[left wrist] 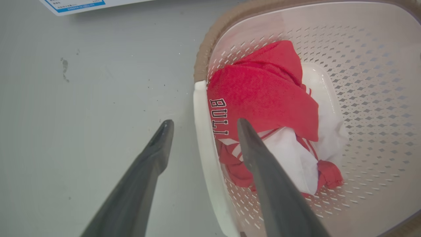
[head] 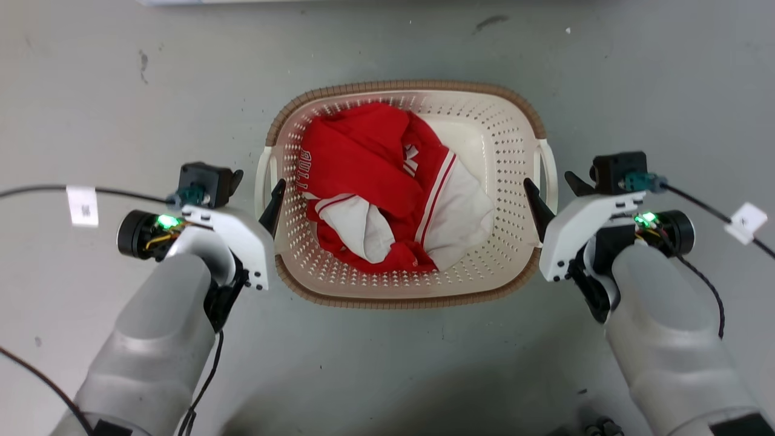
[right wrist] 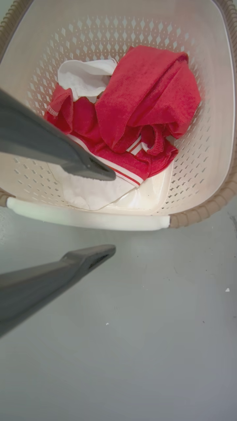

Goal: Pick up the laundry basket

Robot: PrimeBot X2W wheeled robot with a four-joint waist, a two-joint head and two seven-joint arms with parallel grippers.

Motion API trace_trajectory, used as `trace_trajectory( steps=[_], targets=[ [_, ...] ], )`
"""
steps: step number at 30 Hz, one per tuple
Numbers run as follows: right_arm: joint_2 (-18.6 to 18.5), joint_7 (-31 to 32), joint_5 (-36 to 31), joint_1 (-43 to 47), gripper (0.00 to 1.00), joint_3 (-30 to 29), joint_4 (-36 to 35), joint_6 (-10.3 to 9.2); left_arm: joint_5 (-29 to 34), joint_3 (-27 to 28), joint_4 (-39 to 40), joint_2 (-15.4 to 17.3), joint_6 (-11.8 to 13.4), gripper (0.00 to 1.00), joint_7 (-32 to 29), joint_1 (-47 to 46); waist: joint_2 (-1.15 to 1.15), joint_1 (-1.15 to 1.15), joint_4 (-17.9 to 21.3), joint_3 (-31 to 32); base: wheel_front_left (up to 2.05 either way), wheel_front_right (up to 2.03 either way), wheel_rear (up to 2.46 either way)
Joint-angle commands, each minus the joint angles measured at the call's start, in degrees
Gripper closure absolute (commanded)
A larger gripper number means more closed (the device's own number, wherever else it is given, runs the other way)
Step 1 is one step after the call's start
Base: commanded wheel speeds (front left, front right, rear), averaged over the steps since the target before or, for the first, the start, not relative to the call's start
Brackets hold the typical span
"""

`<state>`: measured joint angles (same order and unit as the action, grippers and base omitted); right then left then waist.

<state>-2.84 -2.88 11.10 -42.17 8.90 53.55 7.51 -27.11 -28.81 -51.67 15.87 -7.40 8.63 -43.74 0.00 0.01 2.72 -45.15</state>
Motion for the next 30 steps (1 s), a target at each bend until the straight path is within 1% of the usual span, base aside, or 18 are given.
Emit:
trace_trajectory(
  steps=[1, 5, 9, 13, 14, 18, 24, 25, 26, 27, 28, 30],
  targets=[
    [-0.1, 1.1, 0.4, -2.4, 0.0, 0.4, 2.1, -0.04, -2.0, -1.9, -0.6, 0.6, 0.0, 0.0, -1.8, -1.6, 0.0, -0.01, -0.2, -1.2, 0.0, 0.0, 0.0],
    [0.0, 4.6, 0.5, -6.7, 0.0, 1.2, 7.6, -0.04, -6.8, -7.3, -1.2, 1.9, 0.0, 0.0, -6.4, -4.6, 0.0, -0.01, -0.4, -2.5, 0.0, 0.0, 0.0],
    [0.0, 7.4, 1.8, -10.4, 0.0, 2.8, 11.3, -0.04, -11.8, -12.0, -0.9, 3.7, -0.1, 0.0, -10.8, -7.4, 0.0, -0.01, -0.6, -3.8, 0.0, 0.0, 0.0],
    [0.0, 10.1, 2.1, -13.2, 0.0, 4.0, 14.6, -0.04, -15.2, -16.6, -0.8, 5.3, 0.0, 0.0, -13.9, -9.9, 0.0, -0.01, -0.6, -4.8, 0.0, 0.0, 0.0],
    [0.0, 12.1, 2.4, -15.1, 0.0, 4.6, 16.7, -0.04, -18.2, -20.3, -0.9, 6.4, 0.0, 0.0, -15.7, -11.9, 0.0, -0.01, -0.7, -5.5, 0.0, 0.0, 0.0],
    [0.0, 12.3, 2.6, -16.2, 0.0, 5.1, 17.6, -0.04, -20.8, -23.7, -1.3, 7.0, 0.0, 0.0, -17.3, -13.3, 0.0, -0.01, -0.8, -5.9, 0.0, 0.0, 0.0],
    [0.0, 11.9, 2.9, -17.0, 0.0, 5.7, 18.4, -0.04, -24.1, -27.7, -1.8, 7.5, 0.0, 0.0, -16.9, -14.4, 0.0, -0.01, -1.0, -6.1, 0.0, 0.0, 0.0],
    [0.0, 11.7, 3.0, -17.0, 0.0, 6.1, 18.4, -0.04, -25.0, -28.2, -1.7, 7.2, 0.0, 0.54, -17.2, -14.3, 0.0, -0.01, -1.1, -6.1, 0.0, 0.0, 0.0],
    [0.0, 11.6, 3.3, -17.1, 0.1, 6.2, 18.4, -0.04, -25.8, -28.8, -1.1, 7.1, 0.0, 1.0, -17.4, -14.3, 0.0, -0.01, -1.2, -6.1, 0.0, 0.0, 0.0],
    [0.0, 11.3, 3.4, -17.2, 0.92, 6.3, 18.5, -0.04, -26.6, -29.2, -0.9, 7.3, 0.0, 1.0, -17.2, -14.5, 0.0, -0.01, -1.3, -6.2, 0.0, 0.0, 0.0],
    [0.0, 11.3, 3.4, -17.4, 1.0, 6.5, 18.5, -0.04, -27.1, -29.7, -0.8, 7.6, 0.0, 1.0, -16.8, -14.8, 0.0, -0.01, -1.3, -6.2, 0.0, 0.0, 0.0],
    [-0.1, 11.4, 3.2, -17.5, 1.0, 7.0, 18.6, -0.09, -27.8, -30.9, -0.6, 8.0, 0.0, 1.0, -15.7, -15.3, 0.0, -0.01, -1.4, -6.3, 0.0, 0.0, 0.0]
  ],
)
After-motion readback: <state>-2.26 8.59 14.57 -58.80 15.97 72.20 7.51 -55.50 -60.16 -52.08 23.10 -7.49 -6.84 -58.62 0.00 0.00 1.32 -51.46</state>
